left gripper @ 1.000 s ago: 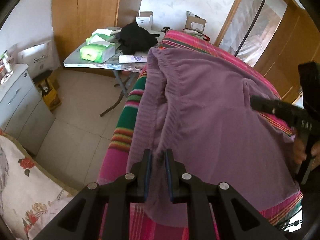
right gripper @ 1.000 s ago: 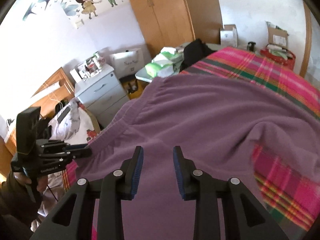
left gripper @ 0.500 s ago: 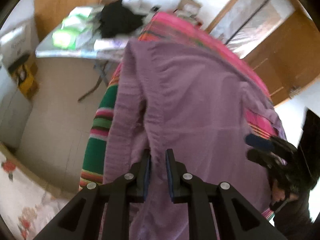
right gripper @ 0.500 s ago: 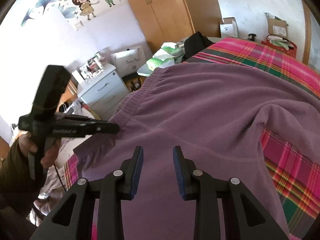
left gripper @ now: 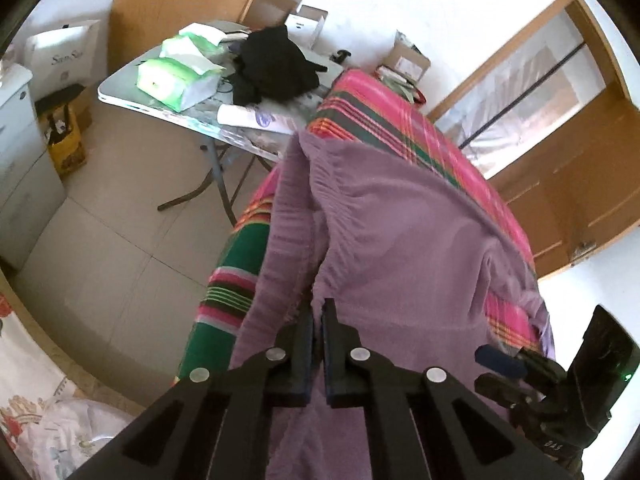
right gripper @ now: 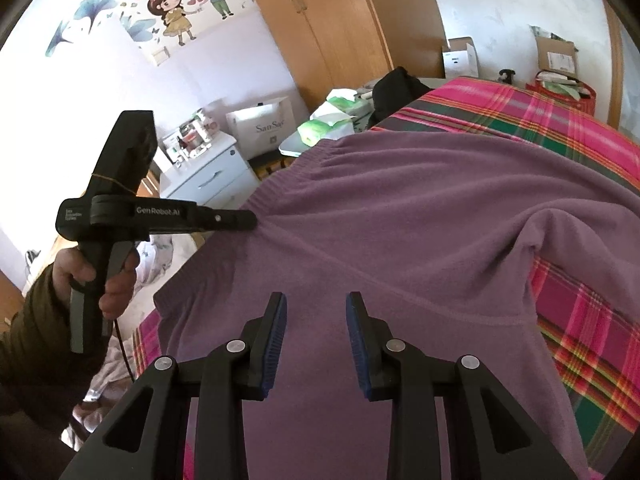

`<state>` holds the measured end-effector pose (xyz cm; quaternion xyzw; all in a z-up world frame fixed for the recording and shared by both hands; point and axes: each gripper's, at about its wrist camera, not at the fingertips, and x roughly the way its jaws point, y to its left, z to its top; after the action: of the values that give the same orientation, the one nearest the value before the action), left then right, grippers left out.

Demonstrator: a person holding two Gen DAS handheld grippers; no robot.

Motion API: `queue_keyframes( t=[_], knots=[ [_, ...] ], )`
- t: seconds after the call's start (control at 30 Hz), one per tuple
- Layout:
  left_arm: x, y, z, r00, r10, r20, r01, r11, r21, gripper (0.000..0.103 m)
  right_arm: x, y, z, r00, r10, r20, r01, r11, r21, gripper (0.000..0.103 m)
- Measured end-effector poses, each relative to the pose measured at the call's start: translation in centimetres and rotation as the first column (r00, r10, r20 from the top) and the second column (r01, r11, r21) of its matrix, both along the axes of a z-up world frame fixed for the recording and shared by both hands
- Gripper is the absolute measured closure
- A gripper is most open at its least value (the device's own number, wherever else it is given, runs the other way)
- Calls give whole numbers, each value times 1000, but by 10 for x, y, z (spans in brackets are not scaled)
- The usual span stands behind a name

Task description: Fold clothes

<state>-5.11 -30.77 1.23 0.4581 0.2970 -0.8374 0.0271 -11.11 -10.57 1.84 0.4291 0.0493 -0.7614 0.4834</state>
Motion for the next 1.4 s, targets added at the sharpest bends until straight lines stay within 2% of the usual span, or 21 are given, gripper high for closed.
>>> queue_keyframes(
  t=[0.1,0.2,0.3,0.4,0.57,0.77,0.93,1.03,1.1,1.17,1.23,1.27,1.37,1.4],
  knots=[
    [2,-3,4,1000,21,-12,-22,999,-48,100,-1,-3,-1,1000,-3,13,3,1000,-4,71],
    [6,-12,4,998,55,-24,-57,997,-47,100,2,-6,-2,1000,13,18,-13,1000,-11,71],
    [4,-15,-5,999,41,3,-41,999,-25,99,5,-10,-5,999,27,21,-27,1000,-4,71],
    [0,-10,-13,999,37,35,-35,998,-60,99,8,-12,-7,1000,29,8,-29,999,16,71],
    [2,-4,-17,998,45,47,-40,995,-93,94,10,0,0,1000,-3,-11,3,1000,13,71],
    [26,7,0,998,50,24,-47,990,-136,94,14,63,24,987,-140,-78,139,990,-13,71],
    [56,24,12,997,71,-32,-75,989,-127,90,20,134,36,946,-311,-94,309,950,-33,71],
    [68,28,14,995,93,-25,-96,983,-154,90,28,182,40,902,-423,-85,419,906,-60,71],
    [76,33,17,995,90,-35,-94,986,-139,90,36,219,43,860,-501,-98,498,865,-62,71],
    [84,39,20,996,82,-45,-87,988,-128,88,43,256,42,794,-596,-117,594,802,-56,70],
    [85,58,23,998,30,-47,-37,987,-158,88,48,286,37,726,-675,-132,678,734,-30,69],
    [84,67,24,999,2,-47,-9,988,-156,88,52,304,30,670,-728,-145,735,678,-2,69],
    [75,98,23,996,-84,-40,78,986,-145,88,63,337,15,570,-809,-140,819,574,21,69],
    [72,109,23,993,-115,-39,109,983,-146,88,67,344,12,552,-822,-137,832,554,31,69]
  ],
)
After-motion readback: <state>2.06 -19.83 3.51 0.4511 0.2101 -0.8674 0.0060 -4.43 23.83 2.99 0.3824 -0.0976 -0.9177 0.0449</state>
